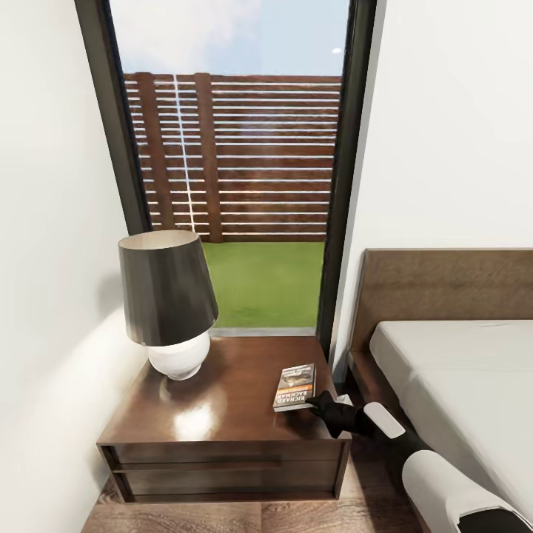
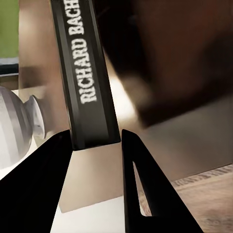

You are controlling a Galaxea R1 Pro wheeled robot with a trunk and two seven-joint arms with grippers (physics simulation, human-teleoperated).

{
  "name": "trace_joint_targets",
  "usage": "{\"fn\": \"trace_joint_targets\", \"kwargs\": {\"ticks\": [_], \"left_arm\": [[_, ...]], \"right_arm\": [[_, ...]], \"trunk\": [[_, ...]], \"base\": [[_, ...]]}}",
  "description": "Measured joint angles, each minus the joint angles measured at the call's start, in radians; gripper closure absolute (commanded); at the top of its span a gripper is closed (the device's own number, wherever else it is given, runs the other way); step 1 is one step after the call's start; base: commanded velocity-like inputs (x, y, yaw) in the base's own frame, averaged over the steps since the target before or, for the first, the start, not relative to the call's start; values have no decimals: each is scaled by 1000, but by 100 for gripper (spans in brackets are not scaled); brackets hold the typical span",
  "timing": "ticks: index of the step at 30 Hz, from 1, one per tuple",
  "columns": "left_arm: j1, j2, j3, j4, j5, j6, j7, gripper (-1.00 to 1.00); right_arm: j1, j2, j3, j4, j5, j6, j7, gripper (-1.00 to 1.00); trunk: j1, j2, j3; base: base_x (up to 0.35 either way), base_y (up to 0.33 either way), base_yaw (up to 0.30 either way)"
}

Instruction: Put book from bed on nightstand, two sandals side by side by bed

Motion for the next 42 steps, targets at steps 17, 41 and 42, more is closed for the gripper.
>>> {"fn": "trace_joint_targets", "kwargs": {"ticks": [17, 41, 42], "left_arm": [[0, 0, 0, 0, 0, 0, 1, -100], [0, 1, 0, 0, 0, 0, 5, -100], [0, 1, 0, 0, 0, 0, 5, -100]], "right_arm": [[-1, -1, 2, 0, 1, 0, 1, 100], [0, -1, 2, 2, 17, 1, 0, -100], [0, -1, 2, 2, 17, 1, 0, -100]], "trunk": [[0, 0, 0], [0, 0, 0], [0, 0, 0]], "base": [[0, 0, 0], [0, 0, 0], [0, 0, 0]]}}
